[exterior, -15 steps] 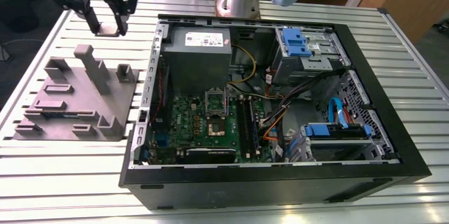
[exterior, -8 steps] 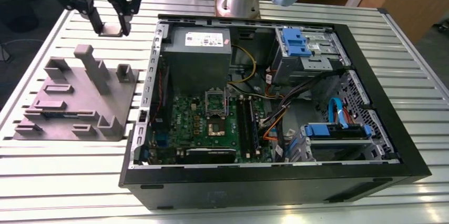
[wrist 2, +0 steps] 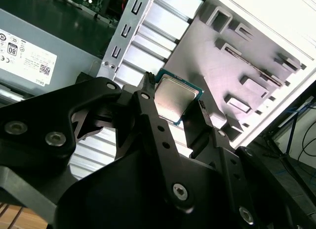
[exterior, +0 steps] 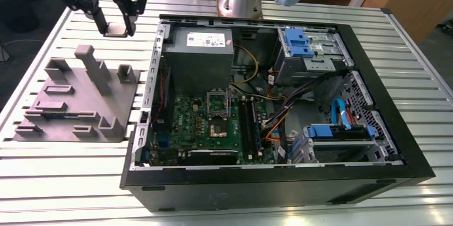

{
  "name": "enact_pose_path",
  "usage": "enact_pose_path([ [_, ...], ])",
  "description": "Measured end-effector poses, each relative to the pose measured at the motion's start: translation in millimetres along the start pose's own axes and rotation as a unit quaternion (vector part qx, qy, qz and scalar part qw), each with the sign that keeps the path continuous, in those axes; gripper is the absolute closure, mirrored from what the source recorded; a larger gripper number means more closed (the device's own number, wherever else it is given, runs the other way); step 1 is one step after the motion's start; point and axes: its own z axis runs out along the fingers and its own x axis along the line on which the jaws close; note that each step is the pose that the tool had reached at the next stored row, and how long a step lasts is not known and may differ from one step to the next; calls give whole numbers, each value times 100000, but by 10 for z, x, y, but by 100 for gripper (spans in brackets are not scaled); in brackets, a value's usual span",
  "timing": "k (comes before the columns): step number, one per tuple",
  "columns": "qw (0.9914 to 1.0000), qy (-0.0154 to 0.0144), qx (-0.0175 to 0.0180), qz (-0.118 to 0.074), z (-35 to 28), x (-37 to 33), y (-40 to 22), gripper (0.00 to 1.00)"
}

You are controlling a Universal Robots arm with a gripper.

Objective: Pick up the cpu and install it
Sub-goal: 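Pick up the cpu and move it towards the insertion slot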

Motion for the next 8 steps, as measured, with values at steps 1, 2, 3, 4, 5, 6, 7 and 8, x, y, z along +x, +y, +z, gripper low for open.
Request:
enact_pose_path([
  [1,100000,-2,-1,1,0,-8,0,53],
  [2,100000,-1,0,0,0,-17,0,53],
  [3,100000,-1,-1,0,0,-26,0,53],
  [4,100000,0,0,1,0,-34,1,53],
  [5,100000,-1,0,0,0,-41,1,53],
  [6,100000,-1,0,-2,0,-49,1,53],
  [7,100000,-4,-3,0,0,-56,1,53],
  [8,100000,-2,-2,0,0,-63,1,53],
])
